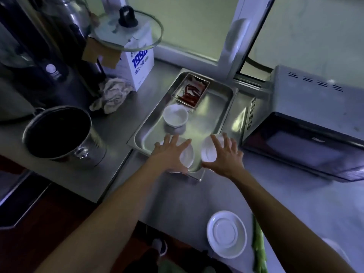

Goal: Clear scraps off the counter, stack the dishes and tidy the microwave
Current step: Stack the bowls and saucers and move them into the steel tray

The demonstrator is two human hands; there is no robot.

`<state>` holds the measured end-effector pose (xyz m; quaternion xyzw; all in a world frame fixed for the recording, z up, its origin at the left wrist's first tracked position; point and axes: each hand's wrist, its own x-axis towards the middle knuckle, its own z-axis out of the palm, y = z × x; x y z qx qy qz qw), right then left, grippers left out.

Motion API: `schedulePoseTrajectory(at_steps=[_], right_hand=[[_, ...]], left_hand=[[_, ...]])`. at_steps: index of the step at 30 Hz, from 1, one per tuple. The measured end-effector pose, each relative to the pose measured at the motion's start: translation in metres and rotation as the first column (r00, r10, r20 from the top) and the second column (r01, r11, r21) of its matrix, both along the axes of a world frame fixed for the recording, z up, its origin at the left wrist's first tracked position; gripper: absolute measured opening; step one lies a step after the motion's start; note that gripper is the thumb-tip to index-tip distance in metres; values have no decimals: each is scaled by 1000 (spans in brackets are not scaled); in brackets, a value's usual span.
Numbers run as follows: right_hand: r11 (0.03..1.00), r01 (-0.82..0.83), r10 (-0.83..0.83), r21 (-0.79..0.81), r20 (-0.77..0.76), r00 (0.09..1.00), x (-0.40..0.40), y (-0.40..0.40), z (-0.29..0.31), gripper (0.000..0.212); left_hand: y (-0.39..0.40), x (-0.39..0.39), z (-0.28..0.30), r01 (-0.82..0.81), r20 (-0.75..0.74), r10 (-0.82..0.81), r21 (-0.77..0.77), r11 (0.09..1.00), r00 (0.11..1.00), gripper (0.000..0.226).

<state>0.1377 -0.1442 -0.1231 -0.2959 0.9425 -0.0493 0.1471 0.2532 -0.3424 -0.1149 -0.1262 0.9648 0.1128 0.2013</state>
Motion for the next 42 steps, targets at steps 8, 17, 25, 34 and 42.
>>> schedulePoseTrajectory(at_steps=[8, 17, 25, 34, 42], right_hand=[[988, 157, -157, -9, 13, 988, 6, -20, -1, 119], [980, 193, -193, -41, -6, 981, -4, -20, -16, 118], [983, 177, -176, -54, 21, 984, -25, -18, -29, 119], [986, 158, -154, -56, 62, 986, -41, -21, -36, 120], [994, 70, -65, -84, 56, 996, -37, -60, -24, 121]], left_hand=[[-32, -30, -33, 142, -4, -142, 10, 990, 990, 114], [-31, -60, -72, 225, -15, -225, 3, 974, 974, 116], [-20, -81, -96, 221, 29, -222, 15, 975, 975, 113], [-17, -89, -104, 171, 49, -173, 43, 984, 984, 107], [-46, -67, -88, 123, 71, -128, 73, 990, 989, 83]])
